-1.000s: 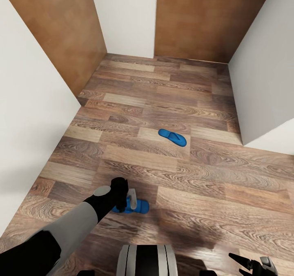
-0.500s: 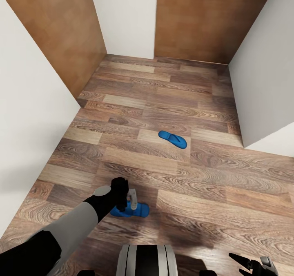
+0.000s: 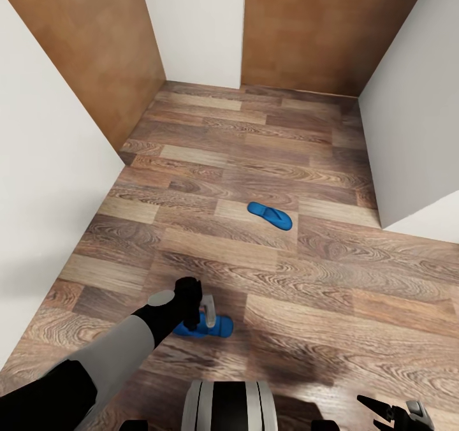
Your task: In the bedroom, move the book from the bed onto either nightstand, and place the two sandals side by side next to the bed.
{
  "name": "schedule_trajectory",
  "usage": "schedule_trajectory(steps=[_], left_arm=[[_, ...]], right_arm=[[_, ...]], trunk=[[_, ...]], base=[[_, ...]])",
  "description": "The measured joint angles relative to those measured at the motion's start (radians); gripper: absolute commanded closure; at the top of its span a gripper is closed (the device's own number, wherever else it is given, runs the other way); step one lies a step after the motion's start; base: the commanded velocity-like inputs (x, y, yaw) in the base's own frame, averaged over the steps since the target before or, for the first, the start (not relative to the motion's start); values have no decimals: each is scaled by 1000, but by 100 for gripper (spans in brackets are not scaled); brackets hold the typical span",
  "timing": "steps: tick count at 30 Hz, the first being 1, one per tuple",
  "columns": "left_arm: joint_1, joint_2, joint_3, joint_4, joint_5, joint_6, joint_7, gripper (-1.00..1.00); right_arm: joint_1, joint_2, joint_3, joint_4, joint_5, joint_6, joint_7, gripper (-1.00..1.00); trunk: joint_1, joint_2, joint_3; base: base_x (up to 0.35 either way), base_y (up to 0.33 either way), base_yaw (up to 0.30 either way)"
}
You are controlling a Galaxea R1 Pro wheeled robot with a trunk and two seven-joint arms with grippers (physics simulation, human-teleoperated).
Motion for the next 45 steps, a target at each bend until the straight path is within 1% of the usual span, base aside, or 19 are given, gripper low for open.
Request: schedule_trajectory(steps=[21,35,44,45], left_arm=[[0,-1,0,0,0,-1,1,-100],[0,0,1,0,0,0,2,-100],[0,-1,2,3,2,1,97,-100],[0,-1,2,3,2,1,99,-100]], right_arm=[[-1,0,0,0,0,0,0,-100],[-1,0,0,0,0,0,0,-100],[0,1,0,-1,0,0,0,-100],[0,1,0,-1,0,0,0,-100]], trunk=[[9,-5,-81],[9,-5,-81],[9,-5,-81],[9,-5,-81]], base=[[0,0,0],[0,0,0],[0,0,0],[0,0,0]])
